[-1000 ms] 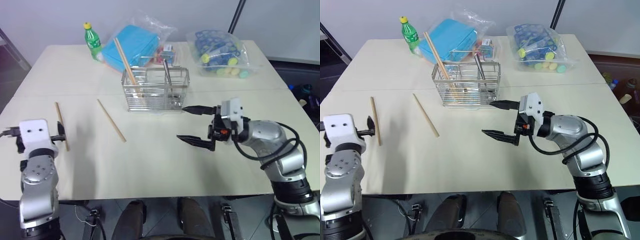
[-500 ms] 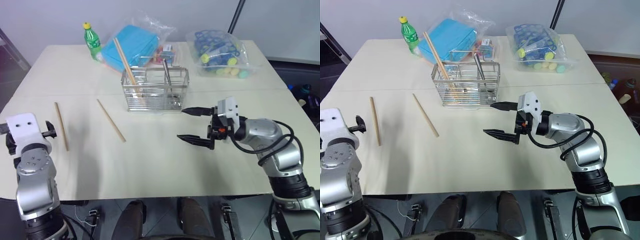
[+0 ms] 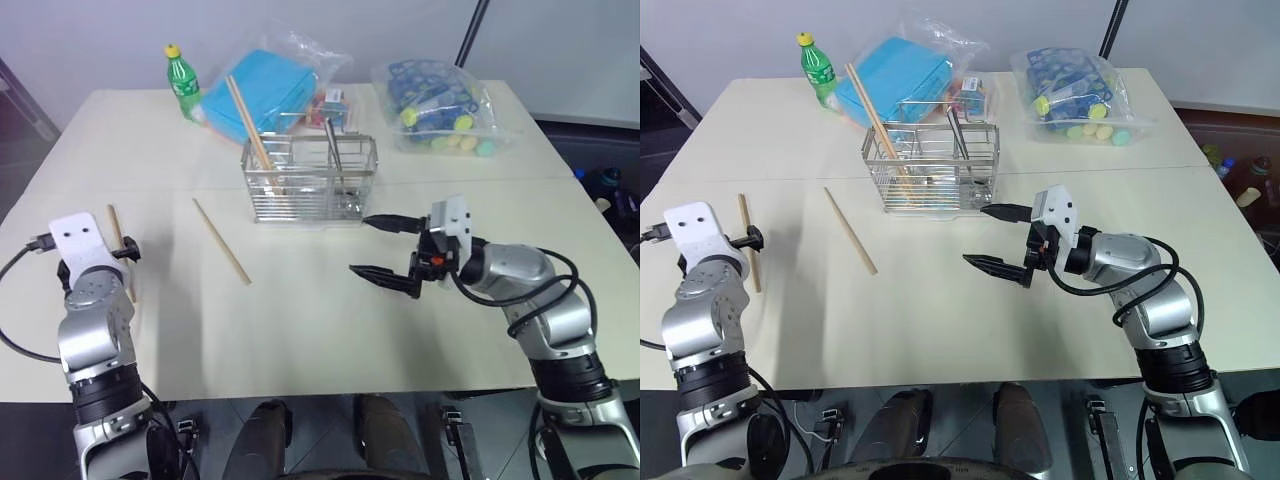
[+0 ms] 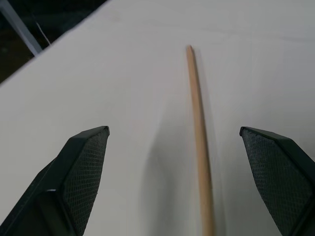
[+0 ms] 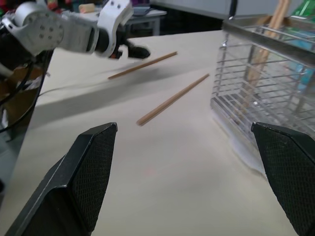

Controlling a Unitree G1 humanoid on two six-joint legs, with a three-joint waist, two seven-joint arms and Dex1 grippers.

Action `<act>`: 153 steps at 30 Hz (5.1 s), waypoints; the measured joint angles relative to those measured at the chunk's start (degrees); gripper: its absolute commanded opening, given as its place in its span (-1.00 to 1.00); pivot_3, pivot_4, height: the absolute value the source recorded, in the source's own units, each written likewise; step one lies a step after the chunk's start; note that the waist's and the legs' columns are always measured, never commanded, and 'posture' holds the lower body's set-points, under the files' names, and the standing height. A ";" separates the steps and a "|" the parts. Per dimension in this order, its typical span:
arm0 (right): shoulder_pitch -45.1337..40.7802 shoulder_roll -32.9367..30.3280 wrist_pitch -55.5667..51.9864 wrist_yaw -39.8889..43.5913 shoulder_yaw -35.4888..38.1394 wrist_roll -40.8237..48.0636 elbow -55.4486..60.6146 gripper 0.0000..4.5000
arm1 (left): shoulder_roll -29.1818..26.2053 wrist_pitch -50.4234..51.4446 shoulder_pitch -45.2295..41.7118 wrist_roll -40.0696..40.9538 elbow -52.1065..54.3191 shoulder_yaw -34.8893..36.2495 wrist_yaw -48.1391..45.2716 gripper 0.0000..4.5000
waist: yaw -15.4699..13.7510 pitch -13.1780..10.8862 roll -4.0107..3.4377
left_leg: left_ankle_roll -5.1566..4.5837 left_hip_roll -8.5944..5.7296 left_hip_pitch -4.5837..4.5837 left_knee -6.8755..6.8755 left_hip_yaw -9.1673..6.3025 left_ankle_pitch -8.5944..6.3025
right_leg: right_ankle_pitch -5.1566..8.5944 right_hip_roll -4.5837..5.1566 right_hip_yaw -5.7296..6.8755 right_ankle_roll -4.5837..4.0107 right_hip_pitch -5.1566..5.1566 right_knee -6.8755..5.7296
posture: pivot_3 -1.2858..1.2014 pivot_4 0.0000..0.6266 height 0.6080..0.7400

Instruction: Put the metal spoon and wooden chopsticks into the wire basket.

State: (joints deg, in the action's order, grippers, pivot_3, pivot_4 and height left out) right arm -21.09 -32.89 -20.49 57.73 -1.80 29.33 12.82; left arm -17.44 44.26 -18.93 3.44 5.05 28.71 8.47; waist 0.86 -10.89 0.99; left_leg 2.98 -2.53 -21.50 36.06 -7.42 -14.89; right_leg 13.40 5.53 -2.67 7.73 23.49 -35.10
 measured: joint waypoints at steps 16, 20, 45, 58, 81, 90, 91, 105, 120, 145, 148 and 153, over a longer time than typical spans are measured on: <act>1.01 -0.34 -1.23 -1.48 0.12 0.40 2.88 0.99 | -1.21 -1.31 -2.03 2.34 -7.44 0.15 -0.42 1.00 | -0.09 0.01 0.02 | 0.01 0.00 0.01 0.01 0.00 0.00 | -0.01 0.00 0.00 0.00 -0.01 -0.03 | 0.03 -0.52 1.00; 1.01 -0.32 -1.28 -1.77 0.11 0.40 2.95 0.99 | -1.21 -1.28 -2.05 3.04 -7.44 0.16 -0.59 1.00 | -0.16 0.01 0.02 | 0.01 0.00 0.01 0.02 0.00 0.00 | 0.00 0.01 0.00 0.00 -0.02 -0.03 | 0.03 -0.52 1.00; 0.94 -0.31 -1.25 -2.24 0.11 0.32 2.94 1.00 | -0.33 0.25 -3.94 10.84 -8.68 4.13 -0.58 0.75 | -0.04 0.02 0.03 | 0.01 -0.01 0.03 0.04 -0.01 0.00 | -0.01 0.01 0.00 0.00 -0.02 -0.06 | 0.03 -0.52 1.00; 0.60 -0.31 -1.18 -2.30 0.12 0.23 2.61 1.00 | -0.82 0.79 -1.99 11.08 -7.06 5.37 0.33 -1.00 | -0.18 0.02 0.03 | 0.01 -0.02 0.03 0.04 -0.01 0.00 | -0.01 0.01 0.00 0.01 -0.03 -0.06 | 0.03 -0.52 1.00; 3.32 -2.04 -6.81 -9.63 5.65 3.44 8.85 1.00 | -10.79 -28.50 -26.62 23.03 -11.34 -9.46 -39.98 -1.00 | 0.20 0.01 0.17 | 0.19 -0.04 -0.08 0.06 -0.03 -0.01 | -0.01 0.03 0.04 0.01 0.00 -0.01 | 0.03 -0.52 1.00; 4.85 -0.63 -6.58 -12.70 5.34 2.99 9.68 1.00 | -5.32 -27.49 -31.39 33.19 -13.01 -9.73 -47.09 -1.00 | 0.08 -0.01 0.15 | 0.18 0.02 -0.02 0.11 -0.04 -0.01 | -0.01 -0.03 0.03 0.01 -0.03 -0.09 | 0.03 -0.52 1.00; 5.04 -0.44 -6.57 -12.95 5.31 2.93 9.71 1.00 | -4.22 -27.65 -31.39 33.53 -13.72 -9.67 -46.90 -1.00 | 0.02 -0.01 0.15 | 0.18 0.02 -0.03 0.12 -0.04 -0.01 | -0.01 -0.03 0.03 0.01 -0.03 -0.09 | 0.03 -0.52 1.00; 5.09 2.24 -5.09 -14.99 3.13 1.73 10.04 1.00 | 3.51 -32.50 -31.19 35.95 -23.57 -8.58 -47.14 -1.00 | -0.02 -0.02 0.16 | 0.18 0.01 -0.04 0.12 -0.05 -0.01 | -0.01 -0.04 0.03 0.01 -0.03 -0.08 | 0.03 -0.52 1.00; 6.78 4.48 -4.24 -17.63 2.27 0.70 10.98 1.00 | 4.47 -29.84 -30.08 39.69 -29.44 -6.94 -50.22 -1.00 | 0.06 -0.02 0.16 | 0.18 0.01 -0.03 0.12 -0.07 -0.01 | -0.01 -0.05 0.03 0.01 -0.02 -0.09 | 0.03 -0.52 1.00; 9.50 8.20 -2.67 -22.02 0.27 -1.60 13.10 1.00 | 4.17 -29.98 -34.26 40.29 -37.12 -5.04 -51.53 -1.00 | 0.02 -0.02 0.16 | 0.18 0.01 -0.02 0.12 -0.07 -0.01 | -0.01 -0.05 0.03 0.01 -0.02 -0.09 | 0.03 -0.52 1.00; 9.56 8.53 -2.45 -22.48 0.22 -1.79 13.10 1.00 | 4.21 -31.05 -35.32 39.21 -38.14 -5.36 -51.25 -1.00 | -0.01 -0.02 0.16 | 0.18 0.00 -0.03 0.12 -0.07 -0.01 | -0.01 -0.05 0.03 0.01 -0.03 -0.09 | 0.03 -0.52 1.00; 10.34 9.49 -2.08 -23.49 0.06 -2.18 13.11 1.00 | 4.47 -33.05 -35.78 36.20 -39.18 -7.01 -51.68 -1.00 | 0.02 -0.02 0.16 | 0.18 0.00 -0.02 0.12 -0.07 -0.01 | -0.01 -0.05 0.03 0.01 -0.02 -0.09 | 0.03 -0.52 1.00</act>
State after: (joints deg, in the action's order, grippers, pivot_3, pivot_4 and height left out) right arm -10.75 -23.40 -22.57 34.24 -1.74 27.15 25.92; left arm -12.97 11.21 -54.71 39.64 -34.13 21.70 -43.20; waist 0.88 -10.90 1.15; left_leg 3.16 -2.53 -21.52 36.18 -7.49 -14.89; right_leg 13.39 5.48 -2.64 7.74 23.47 -35.19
